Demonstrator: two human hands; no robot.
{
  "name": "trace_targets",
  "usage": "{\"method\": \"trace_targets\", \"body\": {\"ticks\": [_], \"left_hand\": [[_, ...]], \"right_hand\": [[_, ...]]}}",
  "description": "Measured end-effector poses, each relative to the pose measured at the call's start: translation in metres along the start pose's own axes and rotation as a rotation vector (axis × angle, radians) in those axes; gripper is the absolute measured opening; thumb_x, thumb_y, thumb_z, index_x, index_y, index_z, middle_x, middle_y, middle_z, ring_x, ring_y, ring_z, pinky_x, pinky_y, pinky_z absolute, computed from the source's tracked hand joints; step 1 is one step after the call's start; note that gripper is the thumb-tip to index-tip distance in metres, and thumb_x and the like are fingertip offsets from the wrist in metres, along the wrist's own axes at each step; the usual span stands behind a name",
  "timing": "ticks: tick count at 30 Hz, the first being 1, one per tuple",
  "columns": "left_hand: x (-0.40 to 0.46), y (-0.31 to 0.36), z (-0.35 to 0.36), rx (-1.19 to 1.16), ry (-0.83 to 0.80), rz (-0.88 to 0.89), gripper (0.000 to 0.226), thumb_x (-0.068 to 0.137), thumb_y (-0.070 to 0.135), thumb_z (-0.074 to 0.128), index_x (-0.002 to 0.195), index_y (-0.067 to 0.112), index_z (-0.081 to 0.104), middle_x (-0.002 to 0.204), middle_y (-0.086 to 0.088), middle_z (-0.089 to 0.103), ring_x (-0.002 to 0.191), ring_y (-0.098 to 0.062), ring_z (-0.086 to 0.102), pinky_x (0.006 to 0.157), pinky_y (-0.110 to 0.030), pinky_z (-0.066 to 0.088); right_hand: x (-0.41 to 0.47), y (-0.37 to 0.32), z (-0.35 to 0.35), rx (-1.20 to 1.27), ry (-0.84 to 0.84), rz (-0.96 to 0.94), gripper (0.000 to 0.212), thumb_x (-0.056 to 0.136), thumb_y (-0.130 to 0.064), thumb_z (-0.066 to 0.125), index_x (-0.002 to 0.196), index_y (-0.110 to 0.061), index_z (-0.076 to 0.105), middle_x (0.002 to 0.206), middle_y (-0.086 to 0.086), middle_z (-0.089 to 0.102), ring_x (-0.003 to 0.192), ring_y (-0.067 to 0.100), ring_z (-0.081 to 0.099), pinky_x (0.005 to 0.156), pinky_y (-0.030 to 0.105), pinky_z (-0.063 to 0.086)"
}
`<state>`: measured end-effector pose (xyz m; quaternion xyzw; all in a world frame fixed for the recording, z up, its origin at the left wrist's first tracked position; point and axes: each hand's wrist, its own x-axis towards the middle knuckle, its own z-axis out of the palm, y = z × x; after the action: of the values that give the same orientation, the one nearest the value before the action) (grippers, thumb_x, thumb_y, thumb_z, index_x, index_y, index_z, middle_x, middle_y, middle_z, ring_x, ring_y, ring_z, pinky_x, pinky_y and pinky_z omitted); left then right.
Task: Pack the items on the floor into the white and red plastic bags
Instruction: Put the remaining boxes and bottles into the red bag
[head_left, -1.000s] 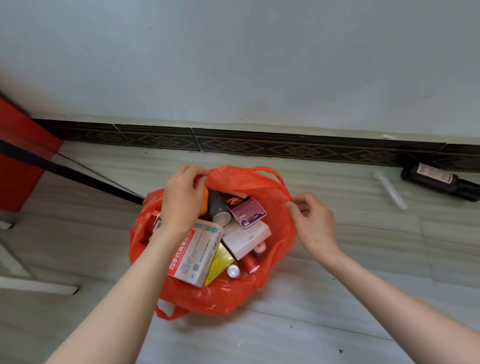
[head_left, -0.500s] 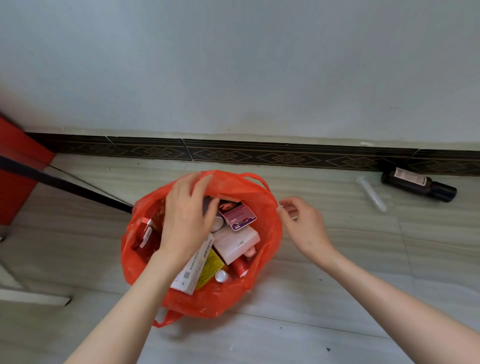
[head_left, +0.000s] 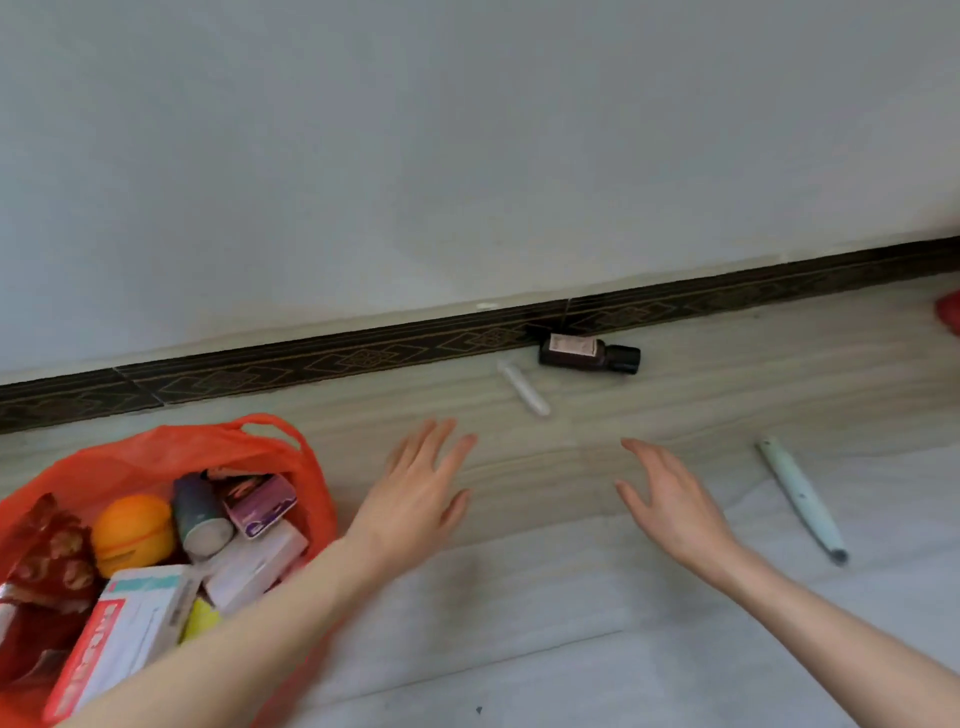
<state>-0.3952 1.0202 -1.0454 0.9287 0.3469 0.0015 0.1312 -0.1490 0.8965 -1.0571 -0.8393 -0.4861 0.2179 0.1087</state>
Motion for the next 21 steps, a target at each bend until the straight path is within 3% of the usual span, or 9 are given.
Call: {"method": "trace_targets", "body": {"ticks": [3,6,8,13,17,21], "left_hand": [[0.033,0.033,0.043,-0.066,-0.049,-0.031,0.053,0.085,0.035,0.038,0.134,0.013,0.039,0.139,-0.021,0.042,0.127,-0.041,0.041,0.101,-0.049,0.037],[0.068,0.054,0.083,-0.1,-0.156,-0.08,0.057,0.094,0.029,0.04,0.145,0.019,0.017,0.155,-0.011,0.009,0.142,-0.032,0.008,0.114,-0.041,0.013],[0.091,0.062,0.098,-0.099,-0.189,-0.106,0.059,0.095,0.03,0.039,0.146,0.022,0.01,0.156,-0.009,0.0,0.142,-0.03,0.001,0.115,-0.041,0.011],[0.14,0.067,0.108,-0.107,-0.19,-0.099,0.061,0.095,0.028,0.038,0.147,0.021,0.006,0.156,-0.007,-0.004,0.142,-0.031,-0.002,0.115,-0.043,0.009],[0.167,0.06,0.113,-0.055,-0.228,-0.113,0.061,0.096,0.032,0.035,0.147,0.018,0.004,0.156,-0.008,-0.007,0.141,-0.033,-0.009,0.116,-0.043,0.005],[0.167,0.059,0.121,-0.045,-0.153,-0.108,0.049,0.096,0.026,0.039,0.139,0.004,0.03,0.148,-0.018,0.019,0.139,-0.04,0.0,0.116,-0.045,0.01]], "right_hand": [[-0.006,0.071,0.0,-0.088,0.029,0.134,0.051,0.09,-0.021,0.053,0.137,-0.007,0.038,0.136,0.016,0.046,0.126,0.034,0.042,0.103,0.039,0.037],[-0.008,0.128,0.006,-0.13,0.111,0.263,0.05,0.086,-0.015,0.059,0.131,0.0,0.045,0.131,0.023,0.049,0.121,0.041,0.045,0.101,0.045,0.037],[-0.009,0.153,0.008,-0.181,0.119,0.395,0.054,0.088,-0.018,0.056,0.136,-0.002,0.038,0.139,0.022,0.041,0.126,0.039,0.039,0.104,0.044,0.033],[0.002,0.191,0.007,-0.143,0.144,0.563,0.059,0.09,-0.018,0.05,0.14,0.002,0.025,0.141,0.024,0.035,0.125,0.041,0.036,0.101,0.045,0.033],[0.016,0.2,0.007,-0.051,0.166,0.604,0.045,0.092,-0.011,0.046,0.133,0.004,0.035,0.123,0.029,0.046,0.111,0.043,0.043,0.09,0.046,0.038],[0.022,0.193,0.012,0.057,0.278,0.599,0.034,0.089,-0.007,0.05,0.12,0.006,0.046,0.115,0.028,0.05,0.106,0.042,0.046,0.088,0.044,0.036]]}}
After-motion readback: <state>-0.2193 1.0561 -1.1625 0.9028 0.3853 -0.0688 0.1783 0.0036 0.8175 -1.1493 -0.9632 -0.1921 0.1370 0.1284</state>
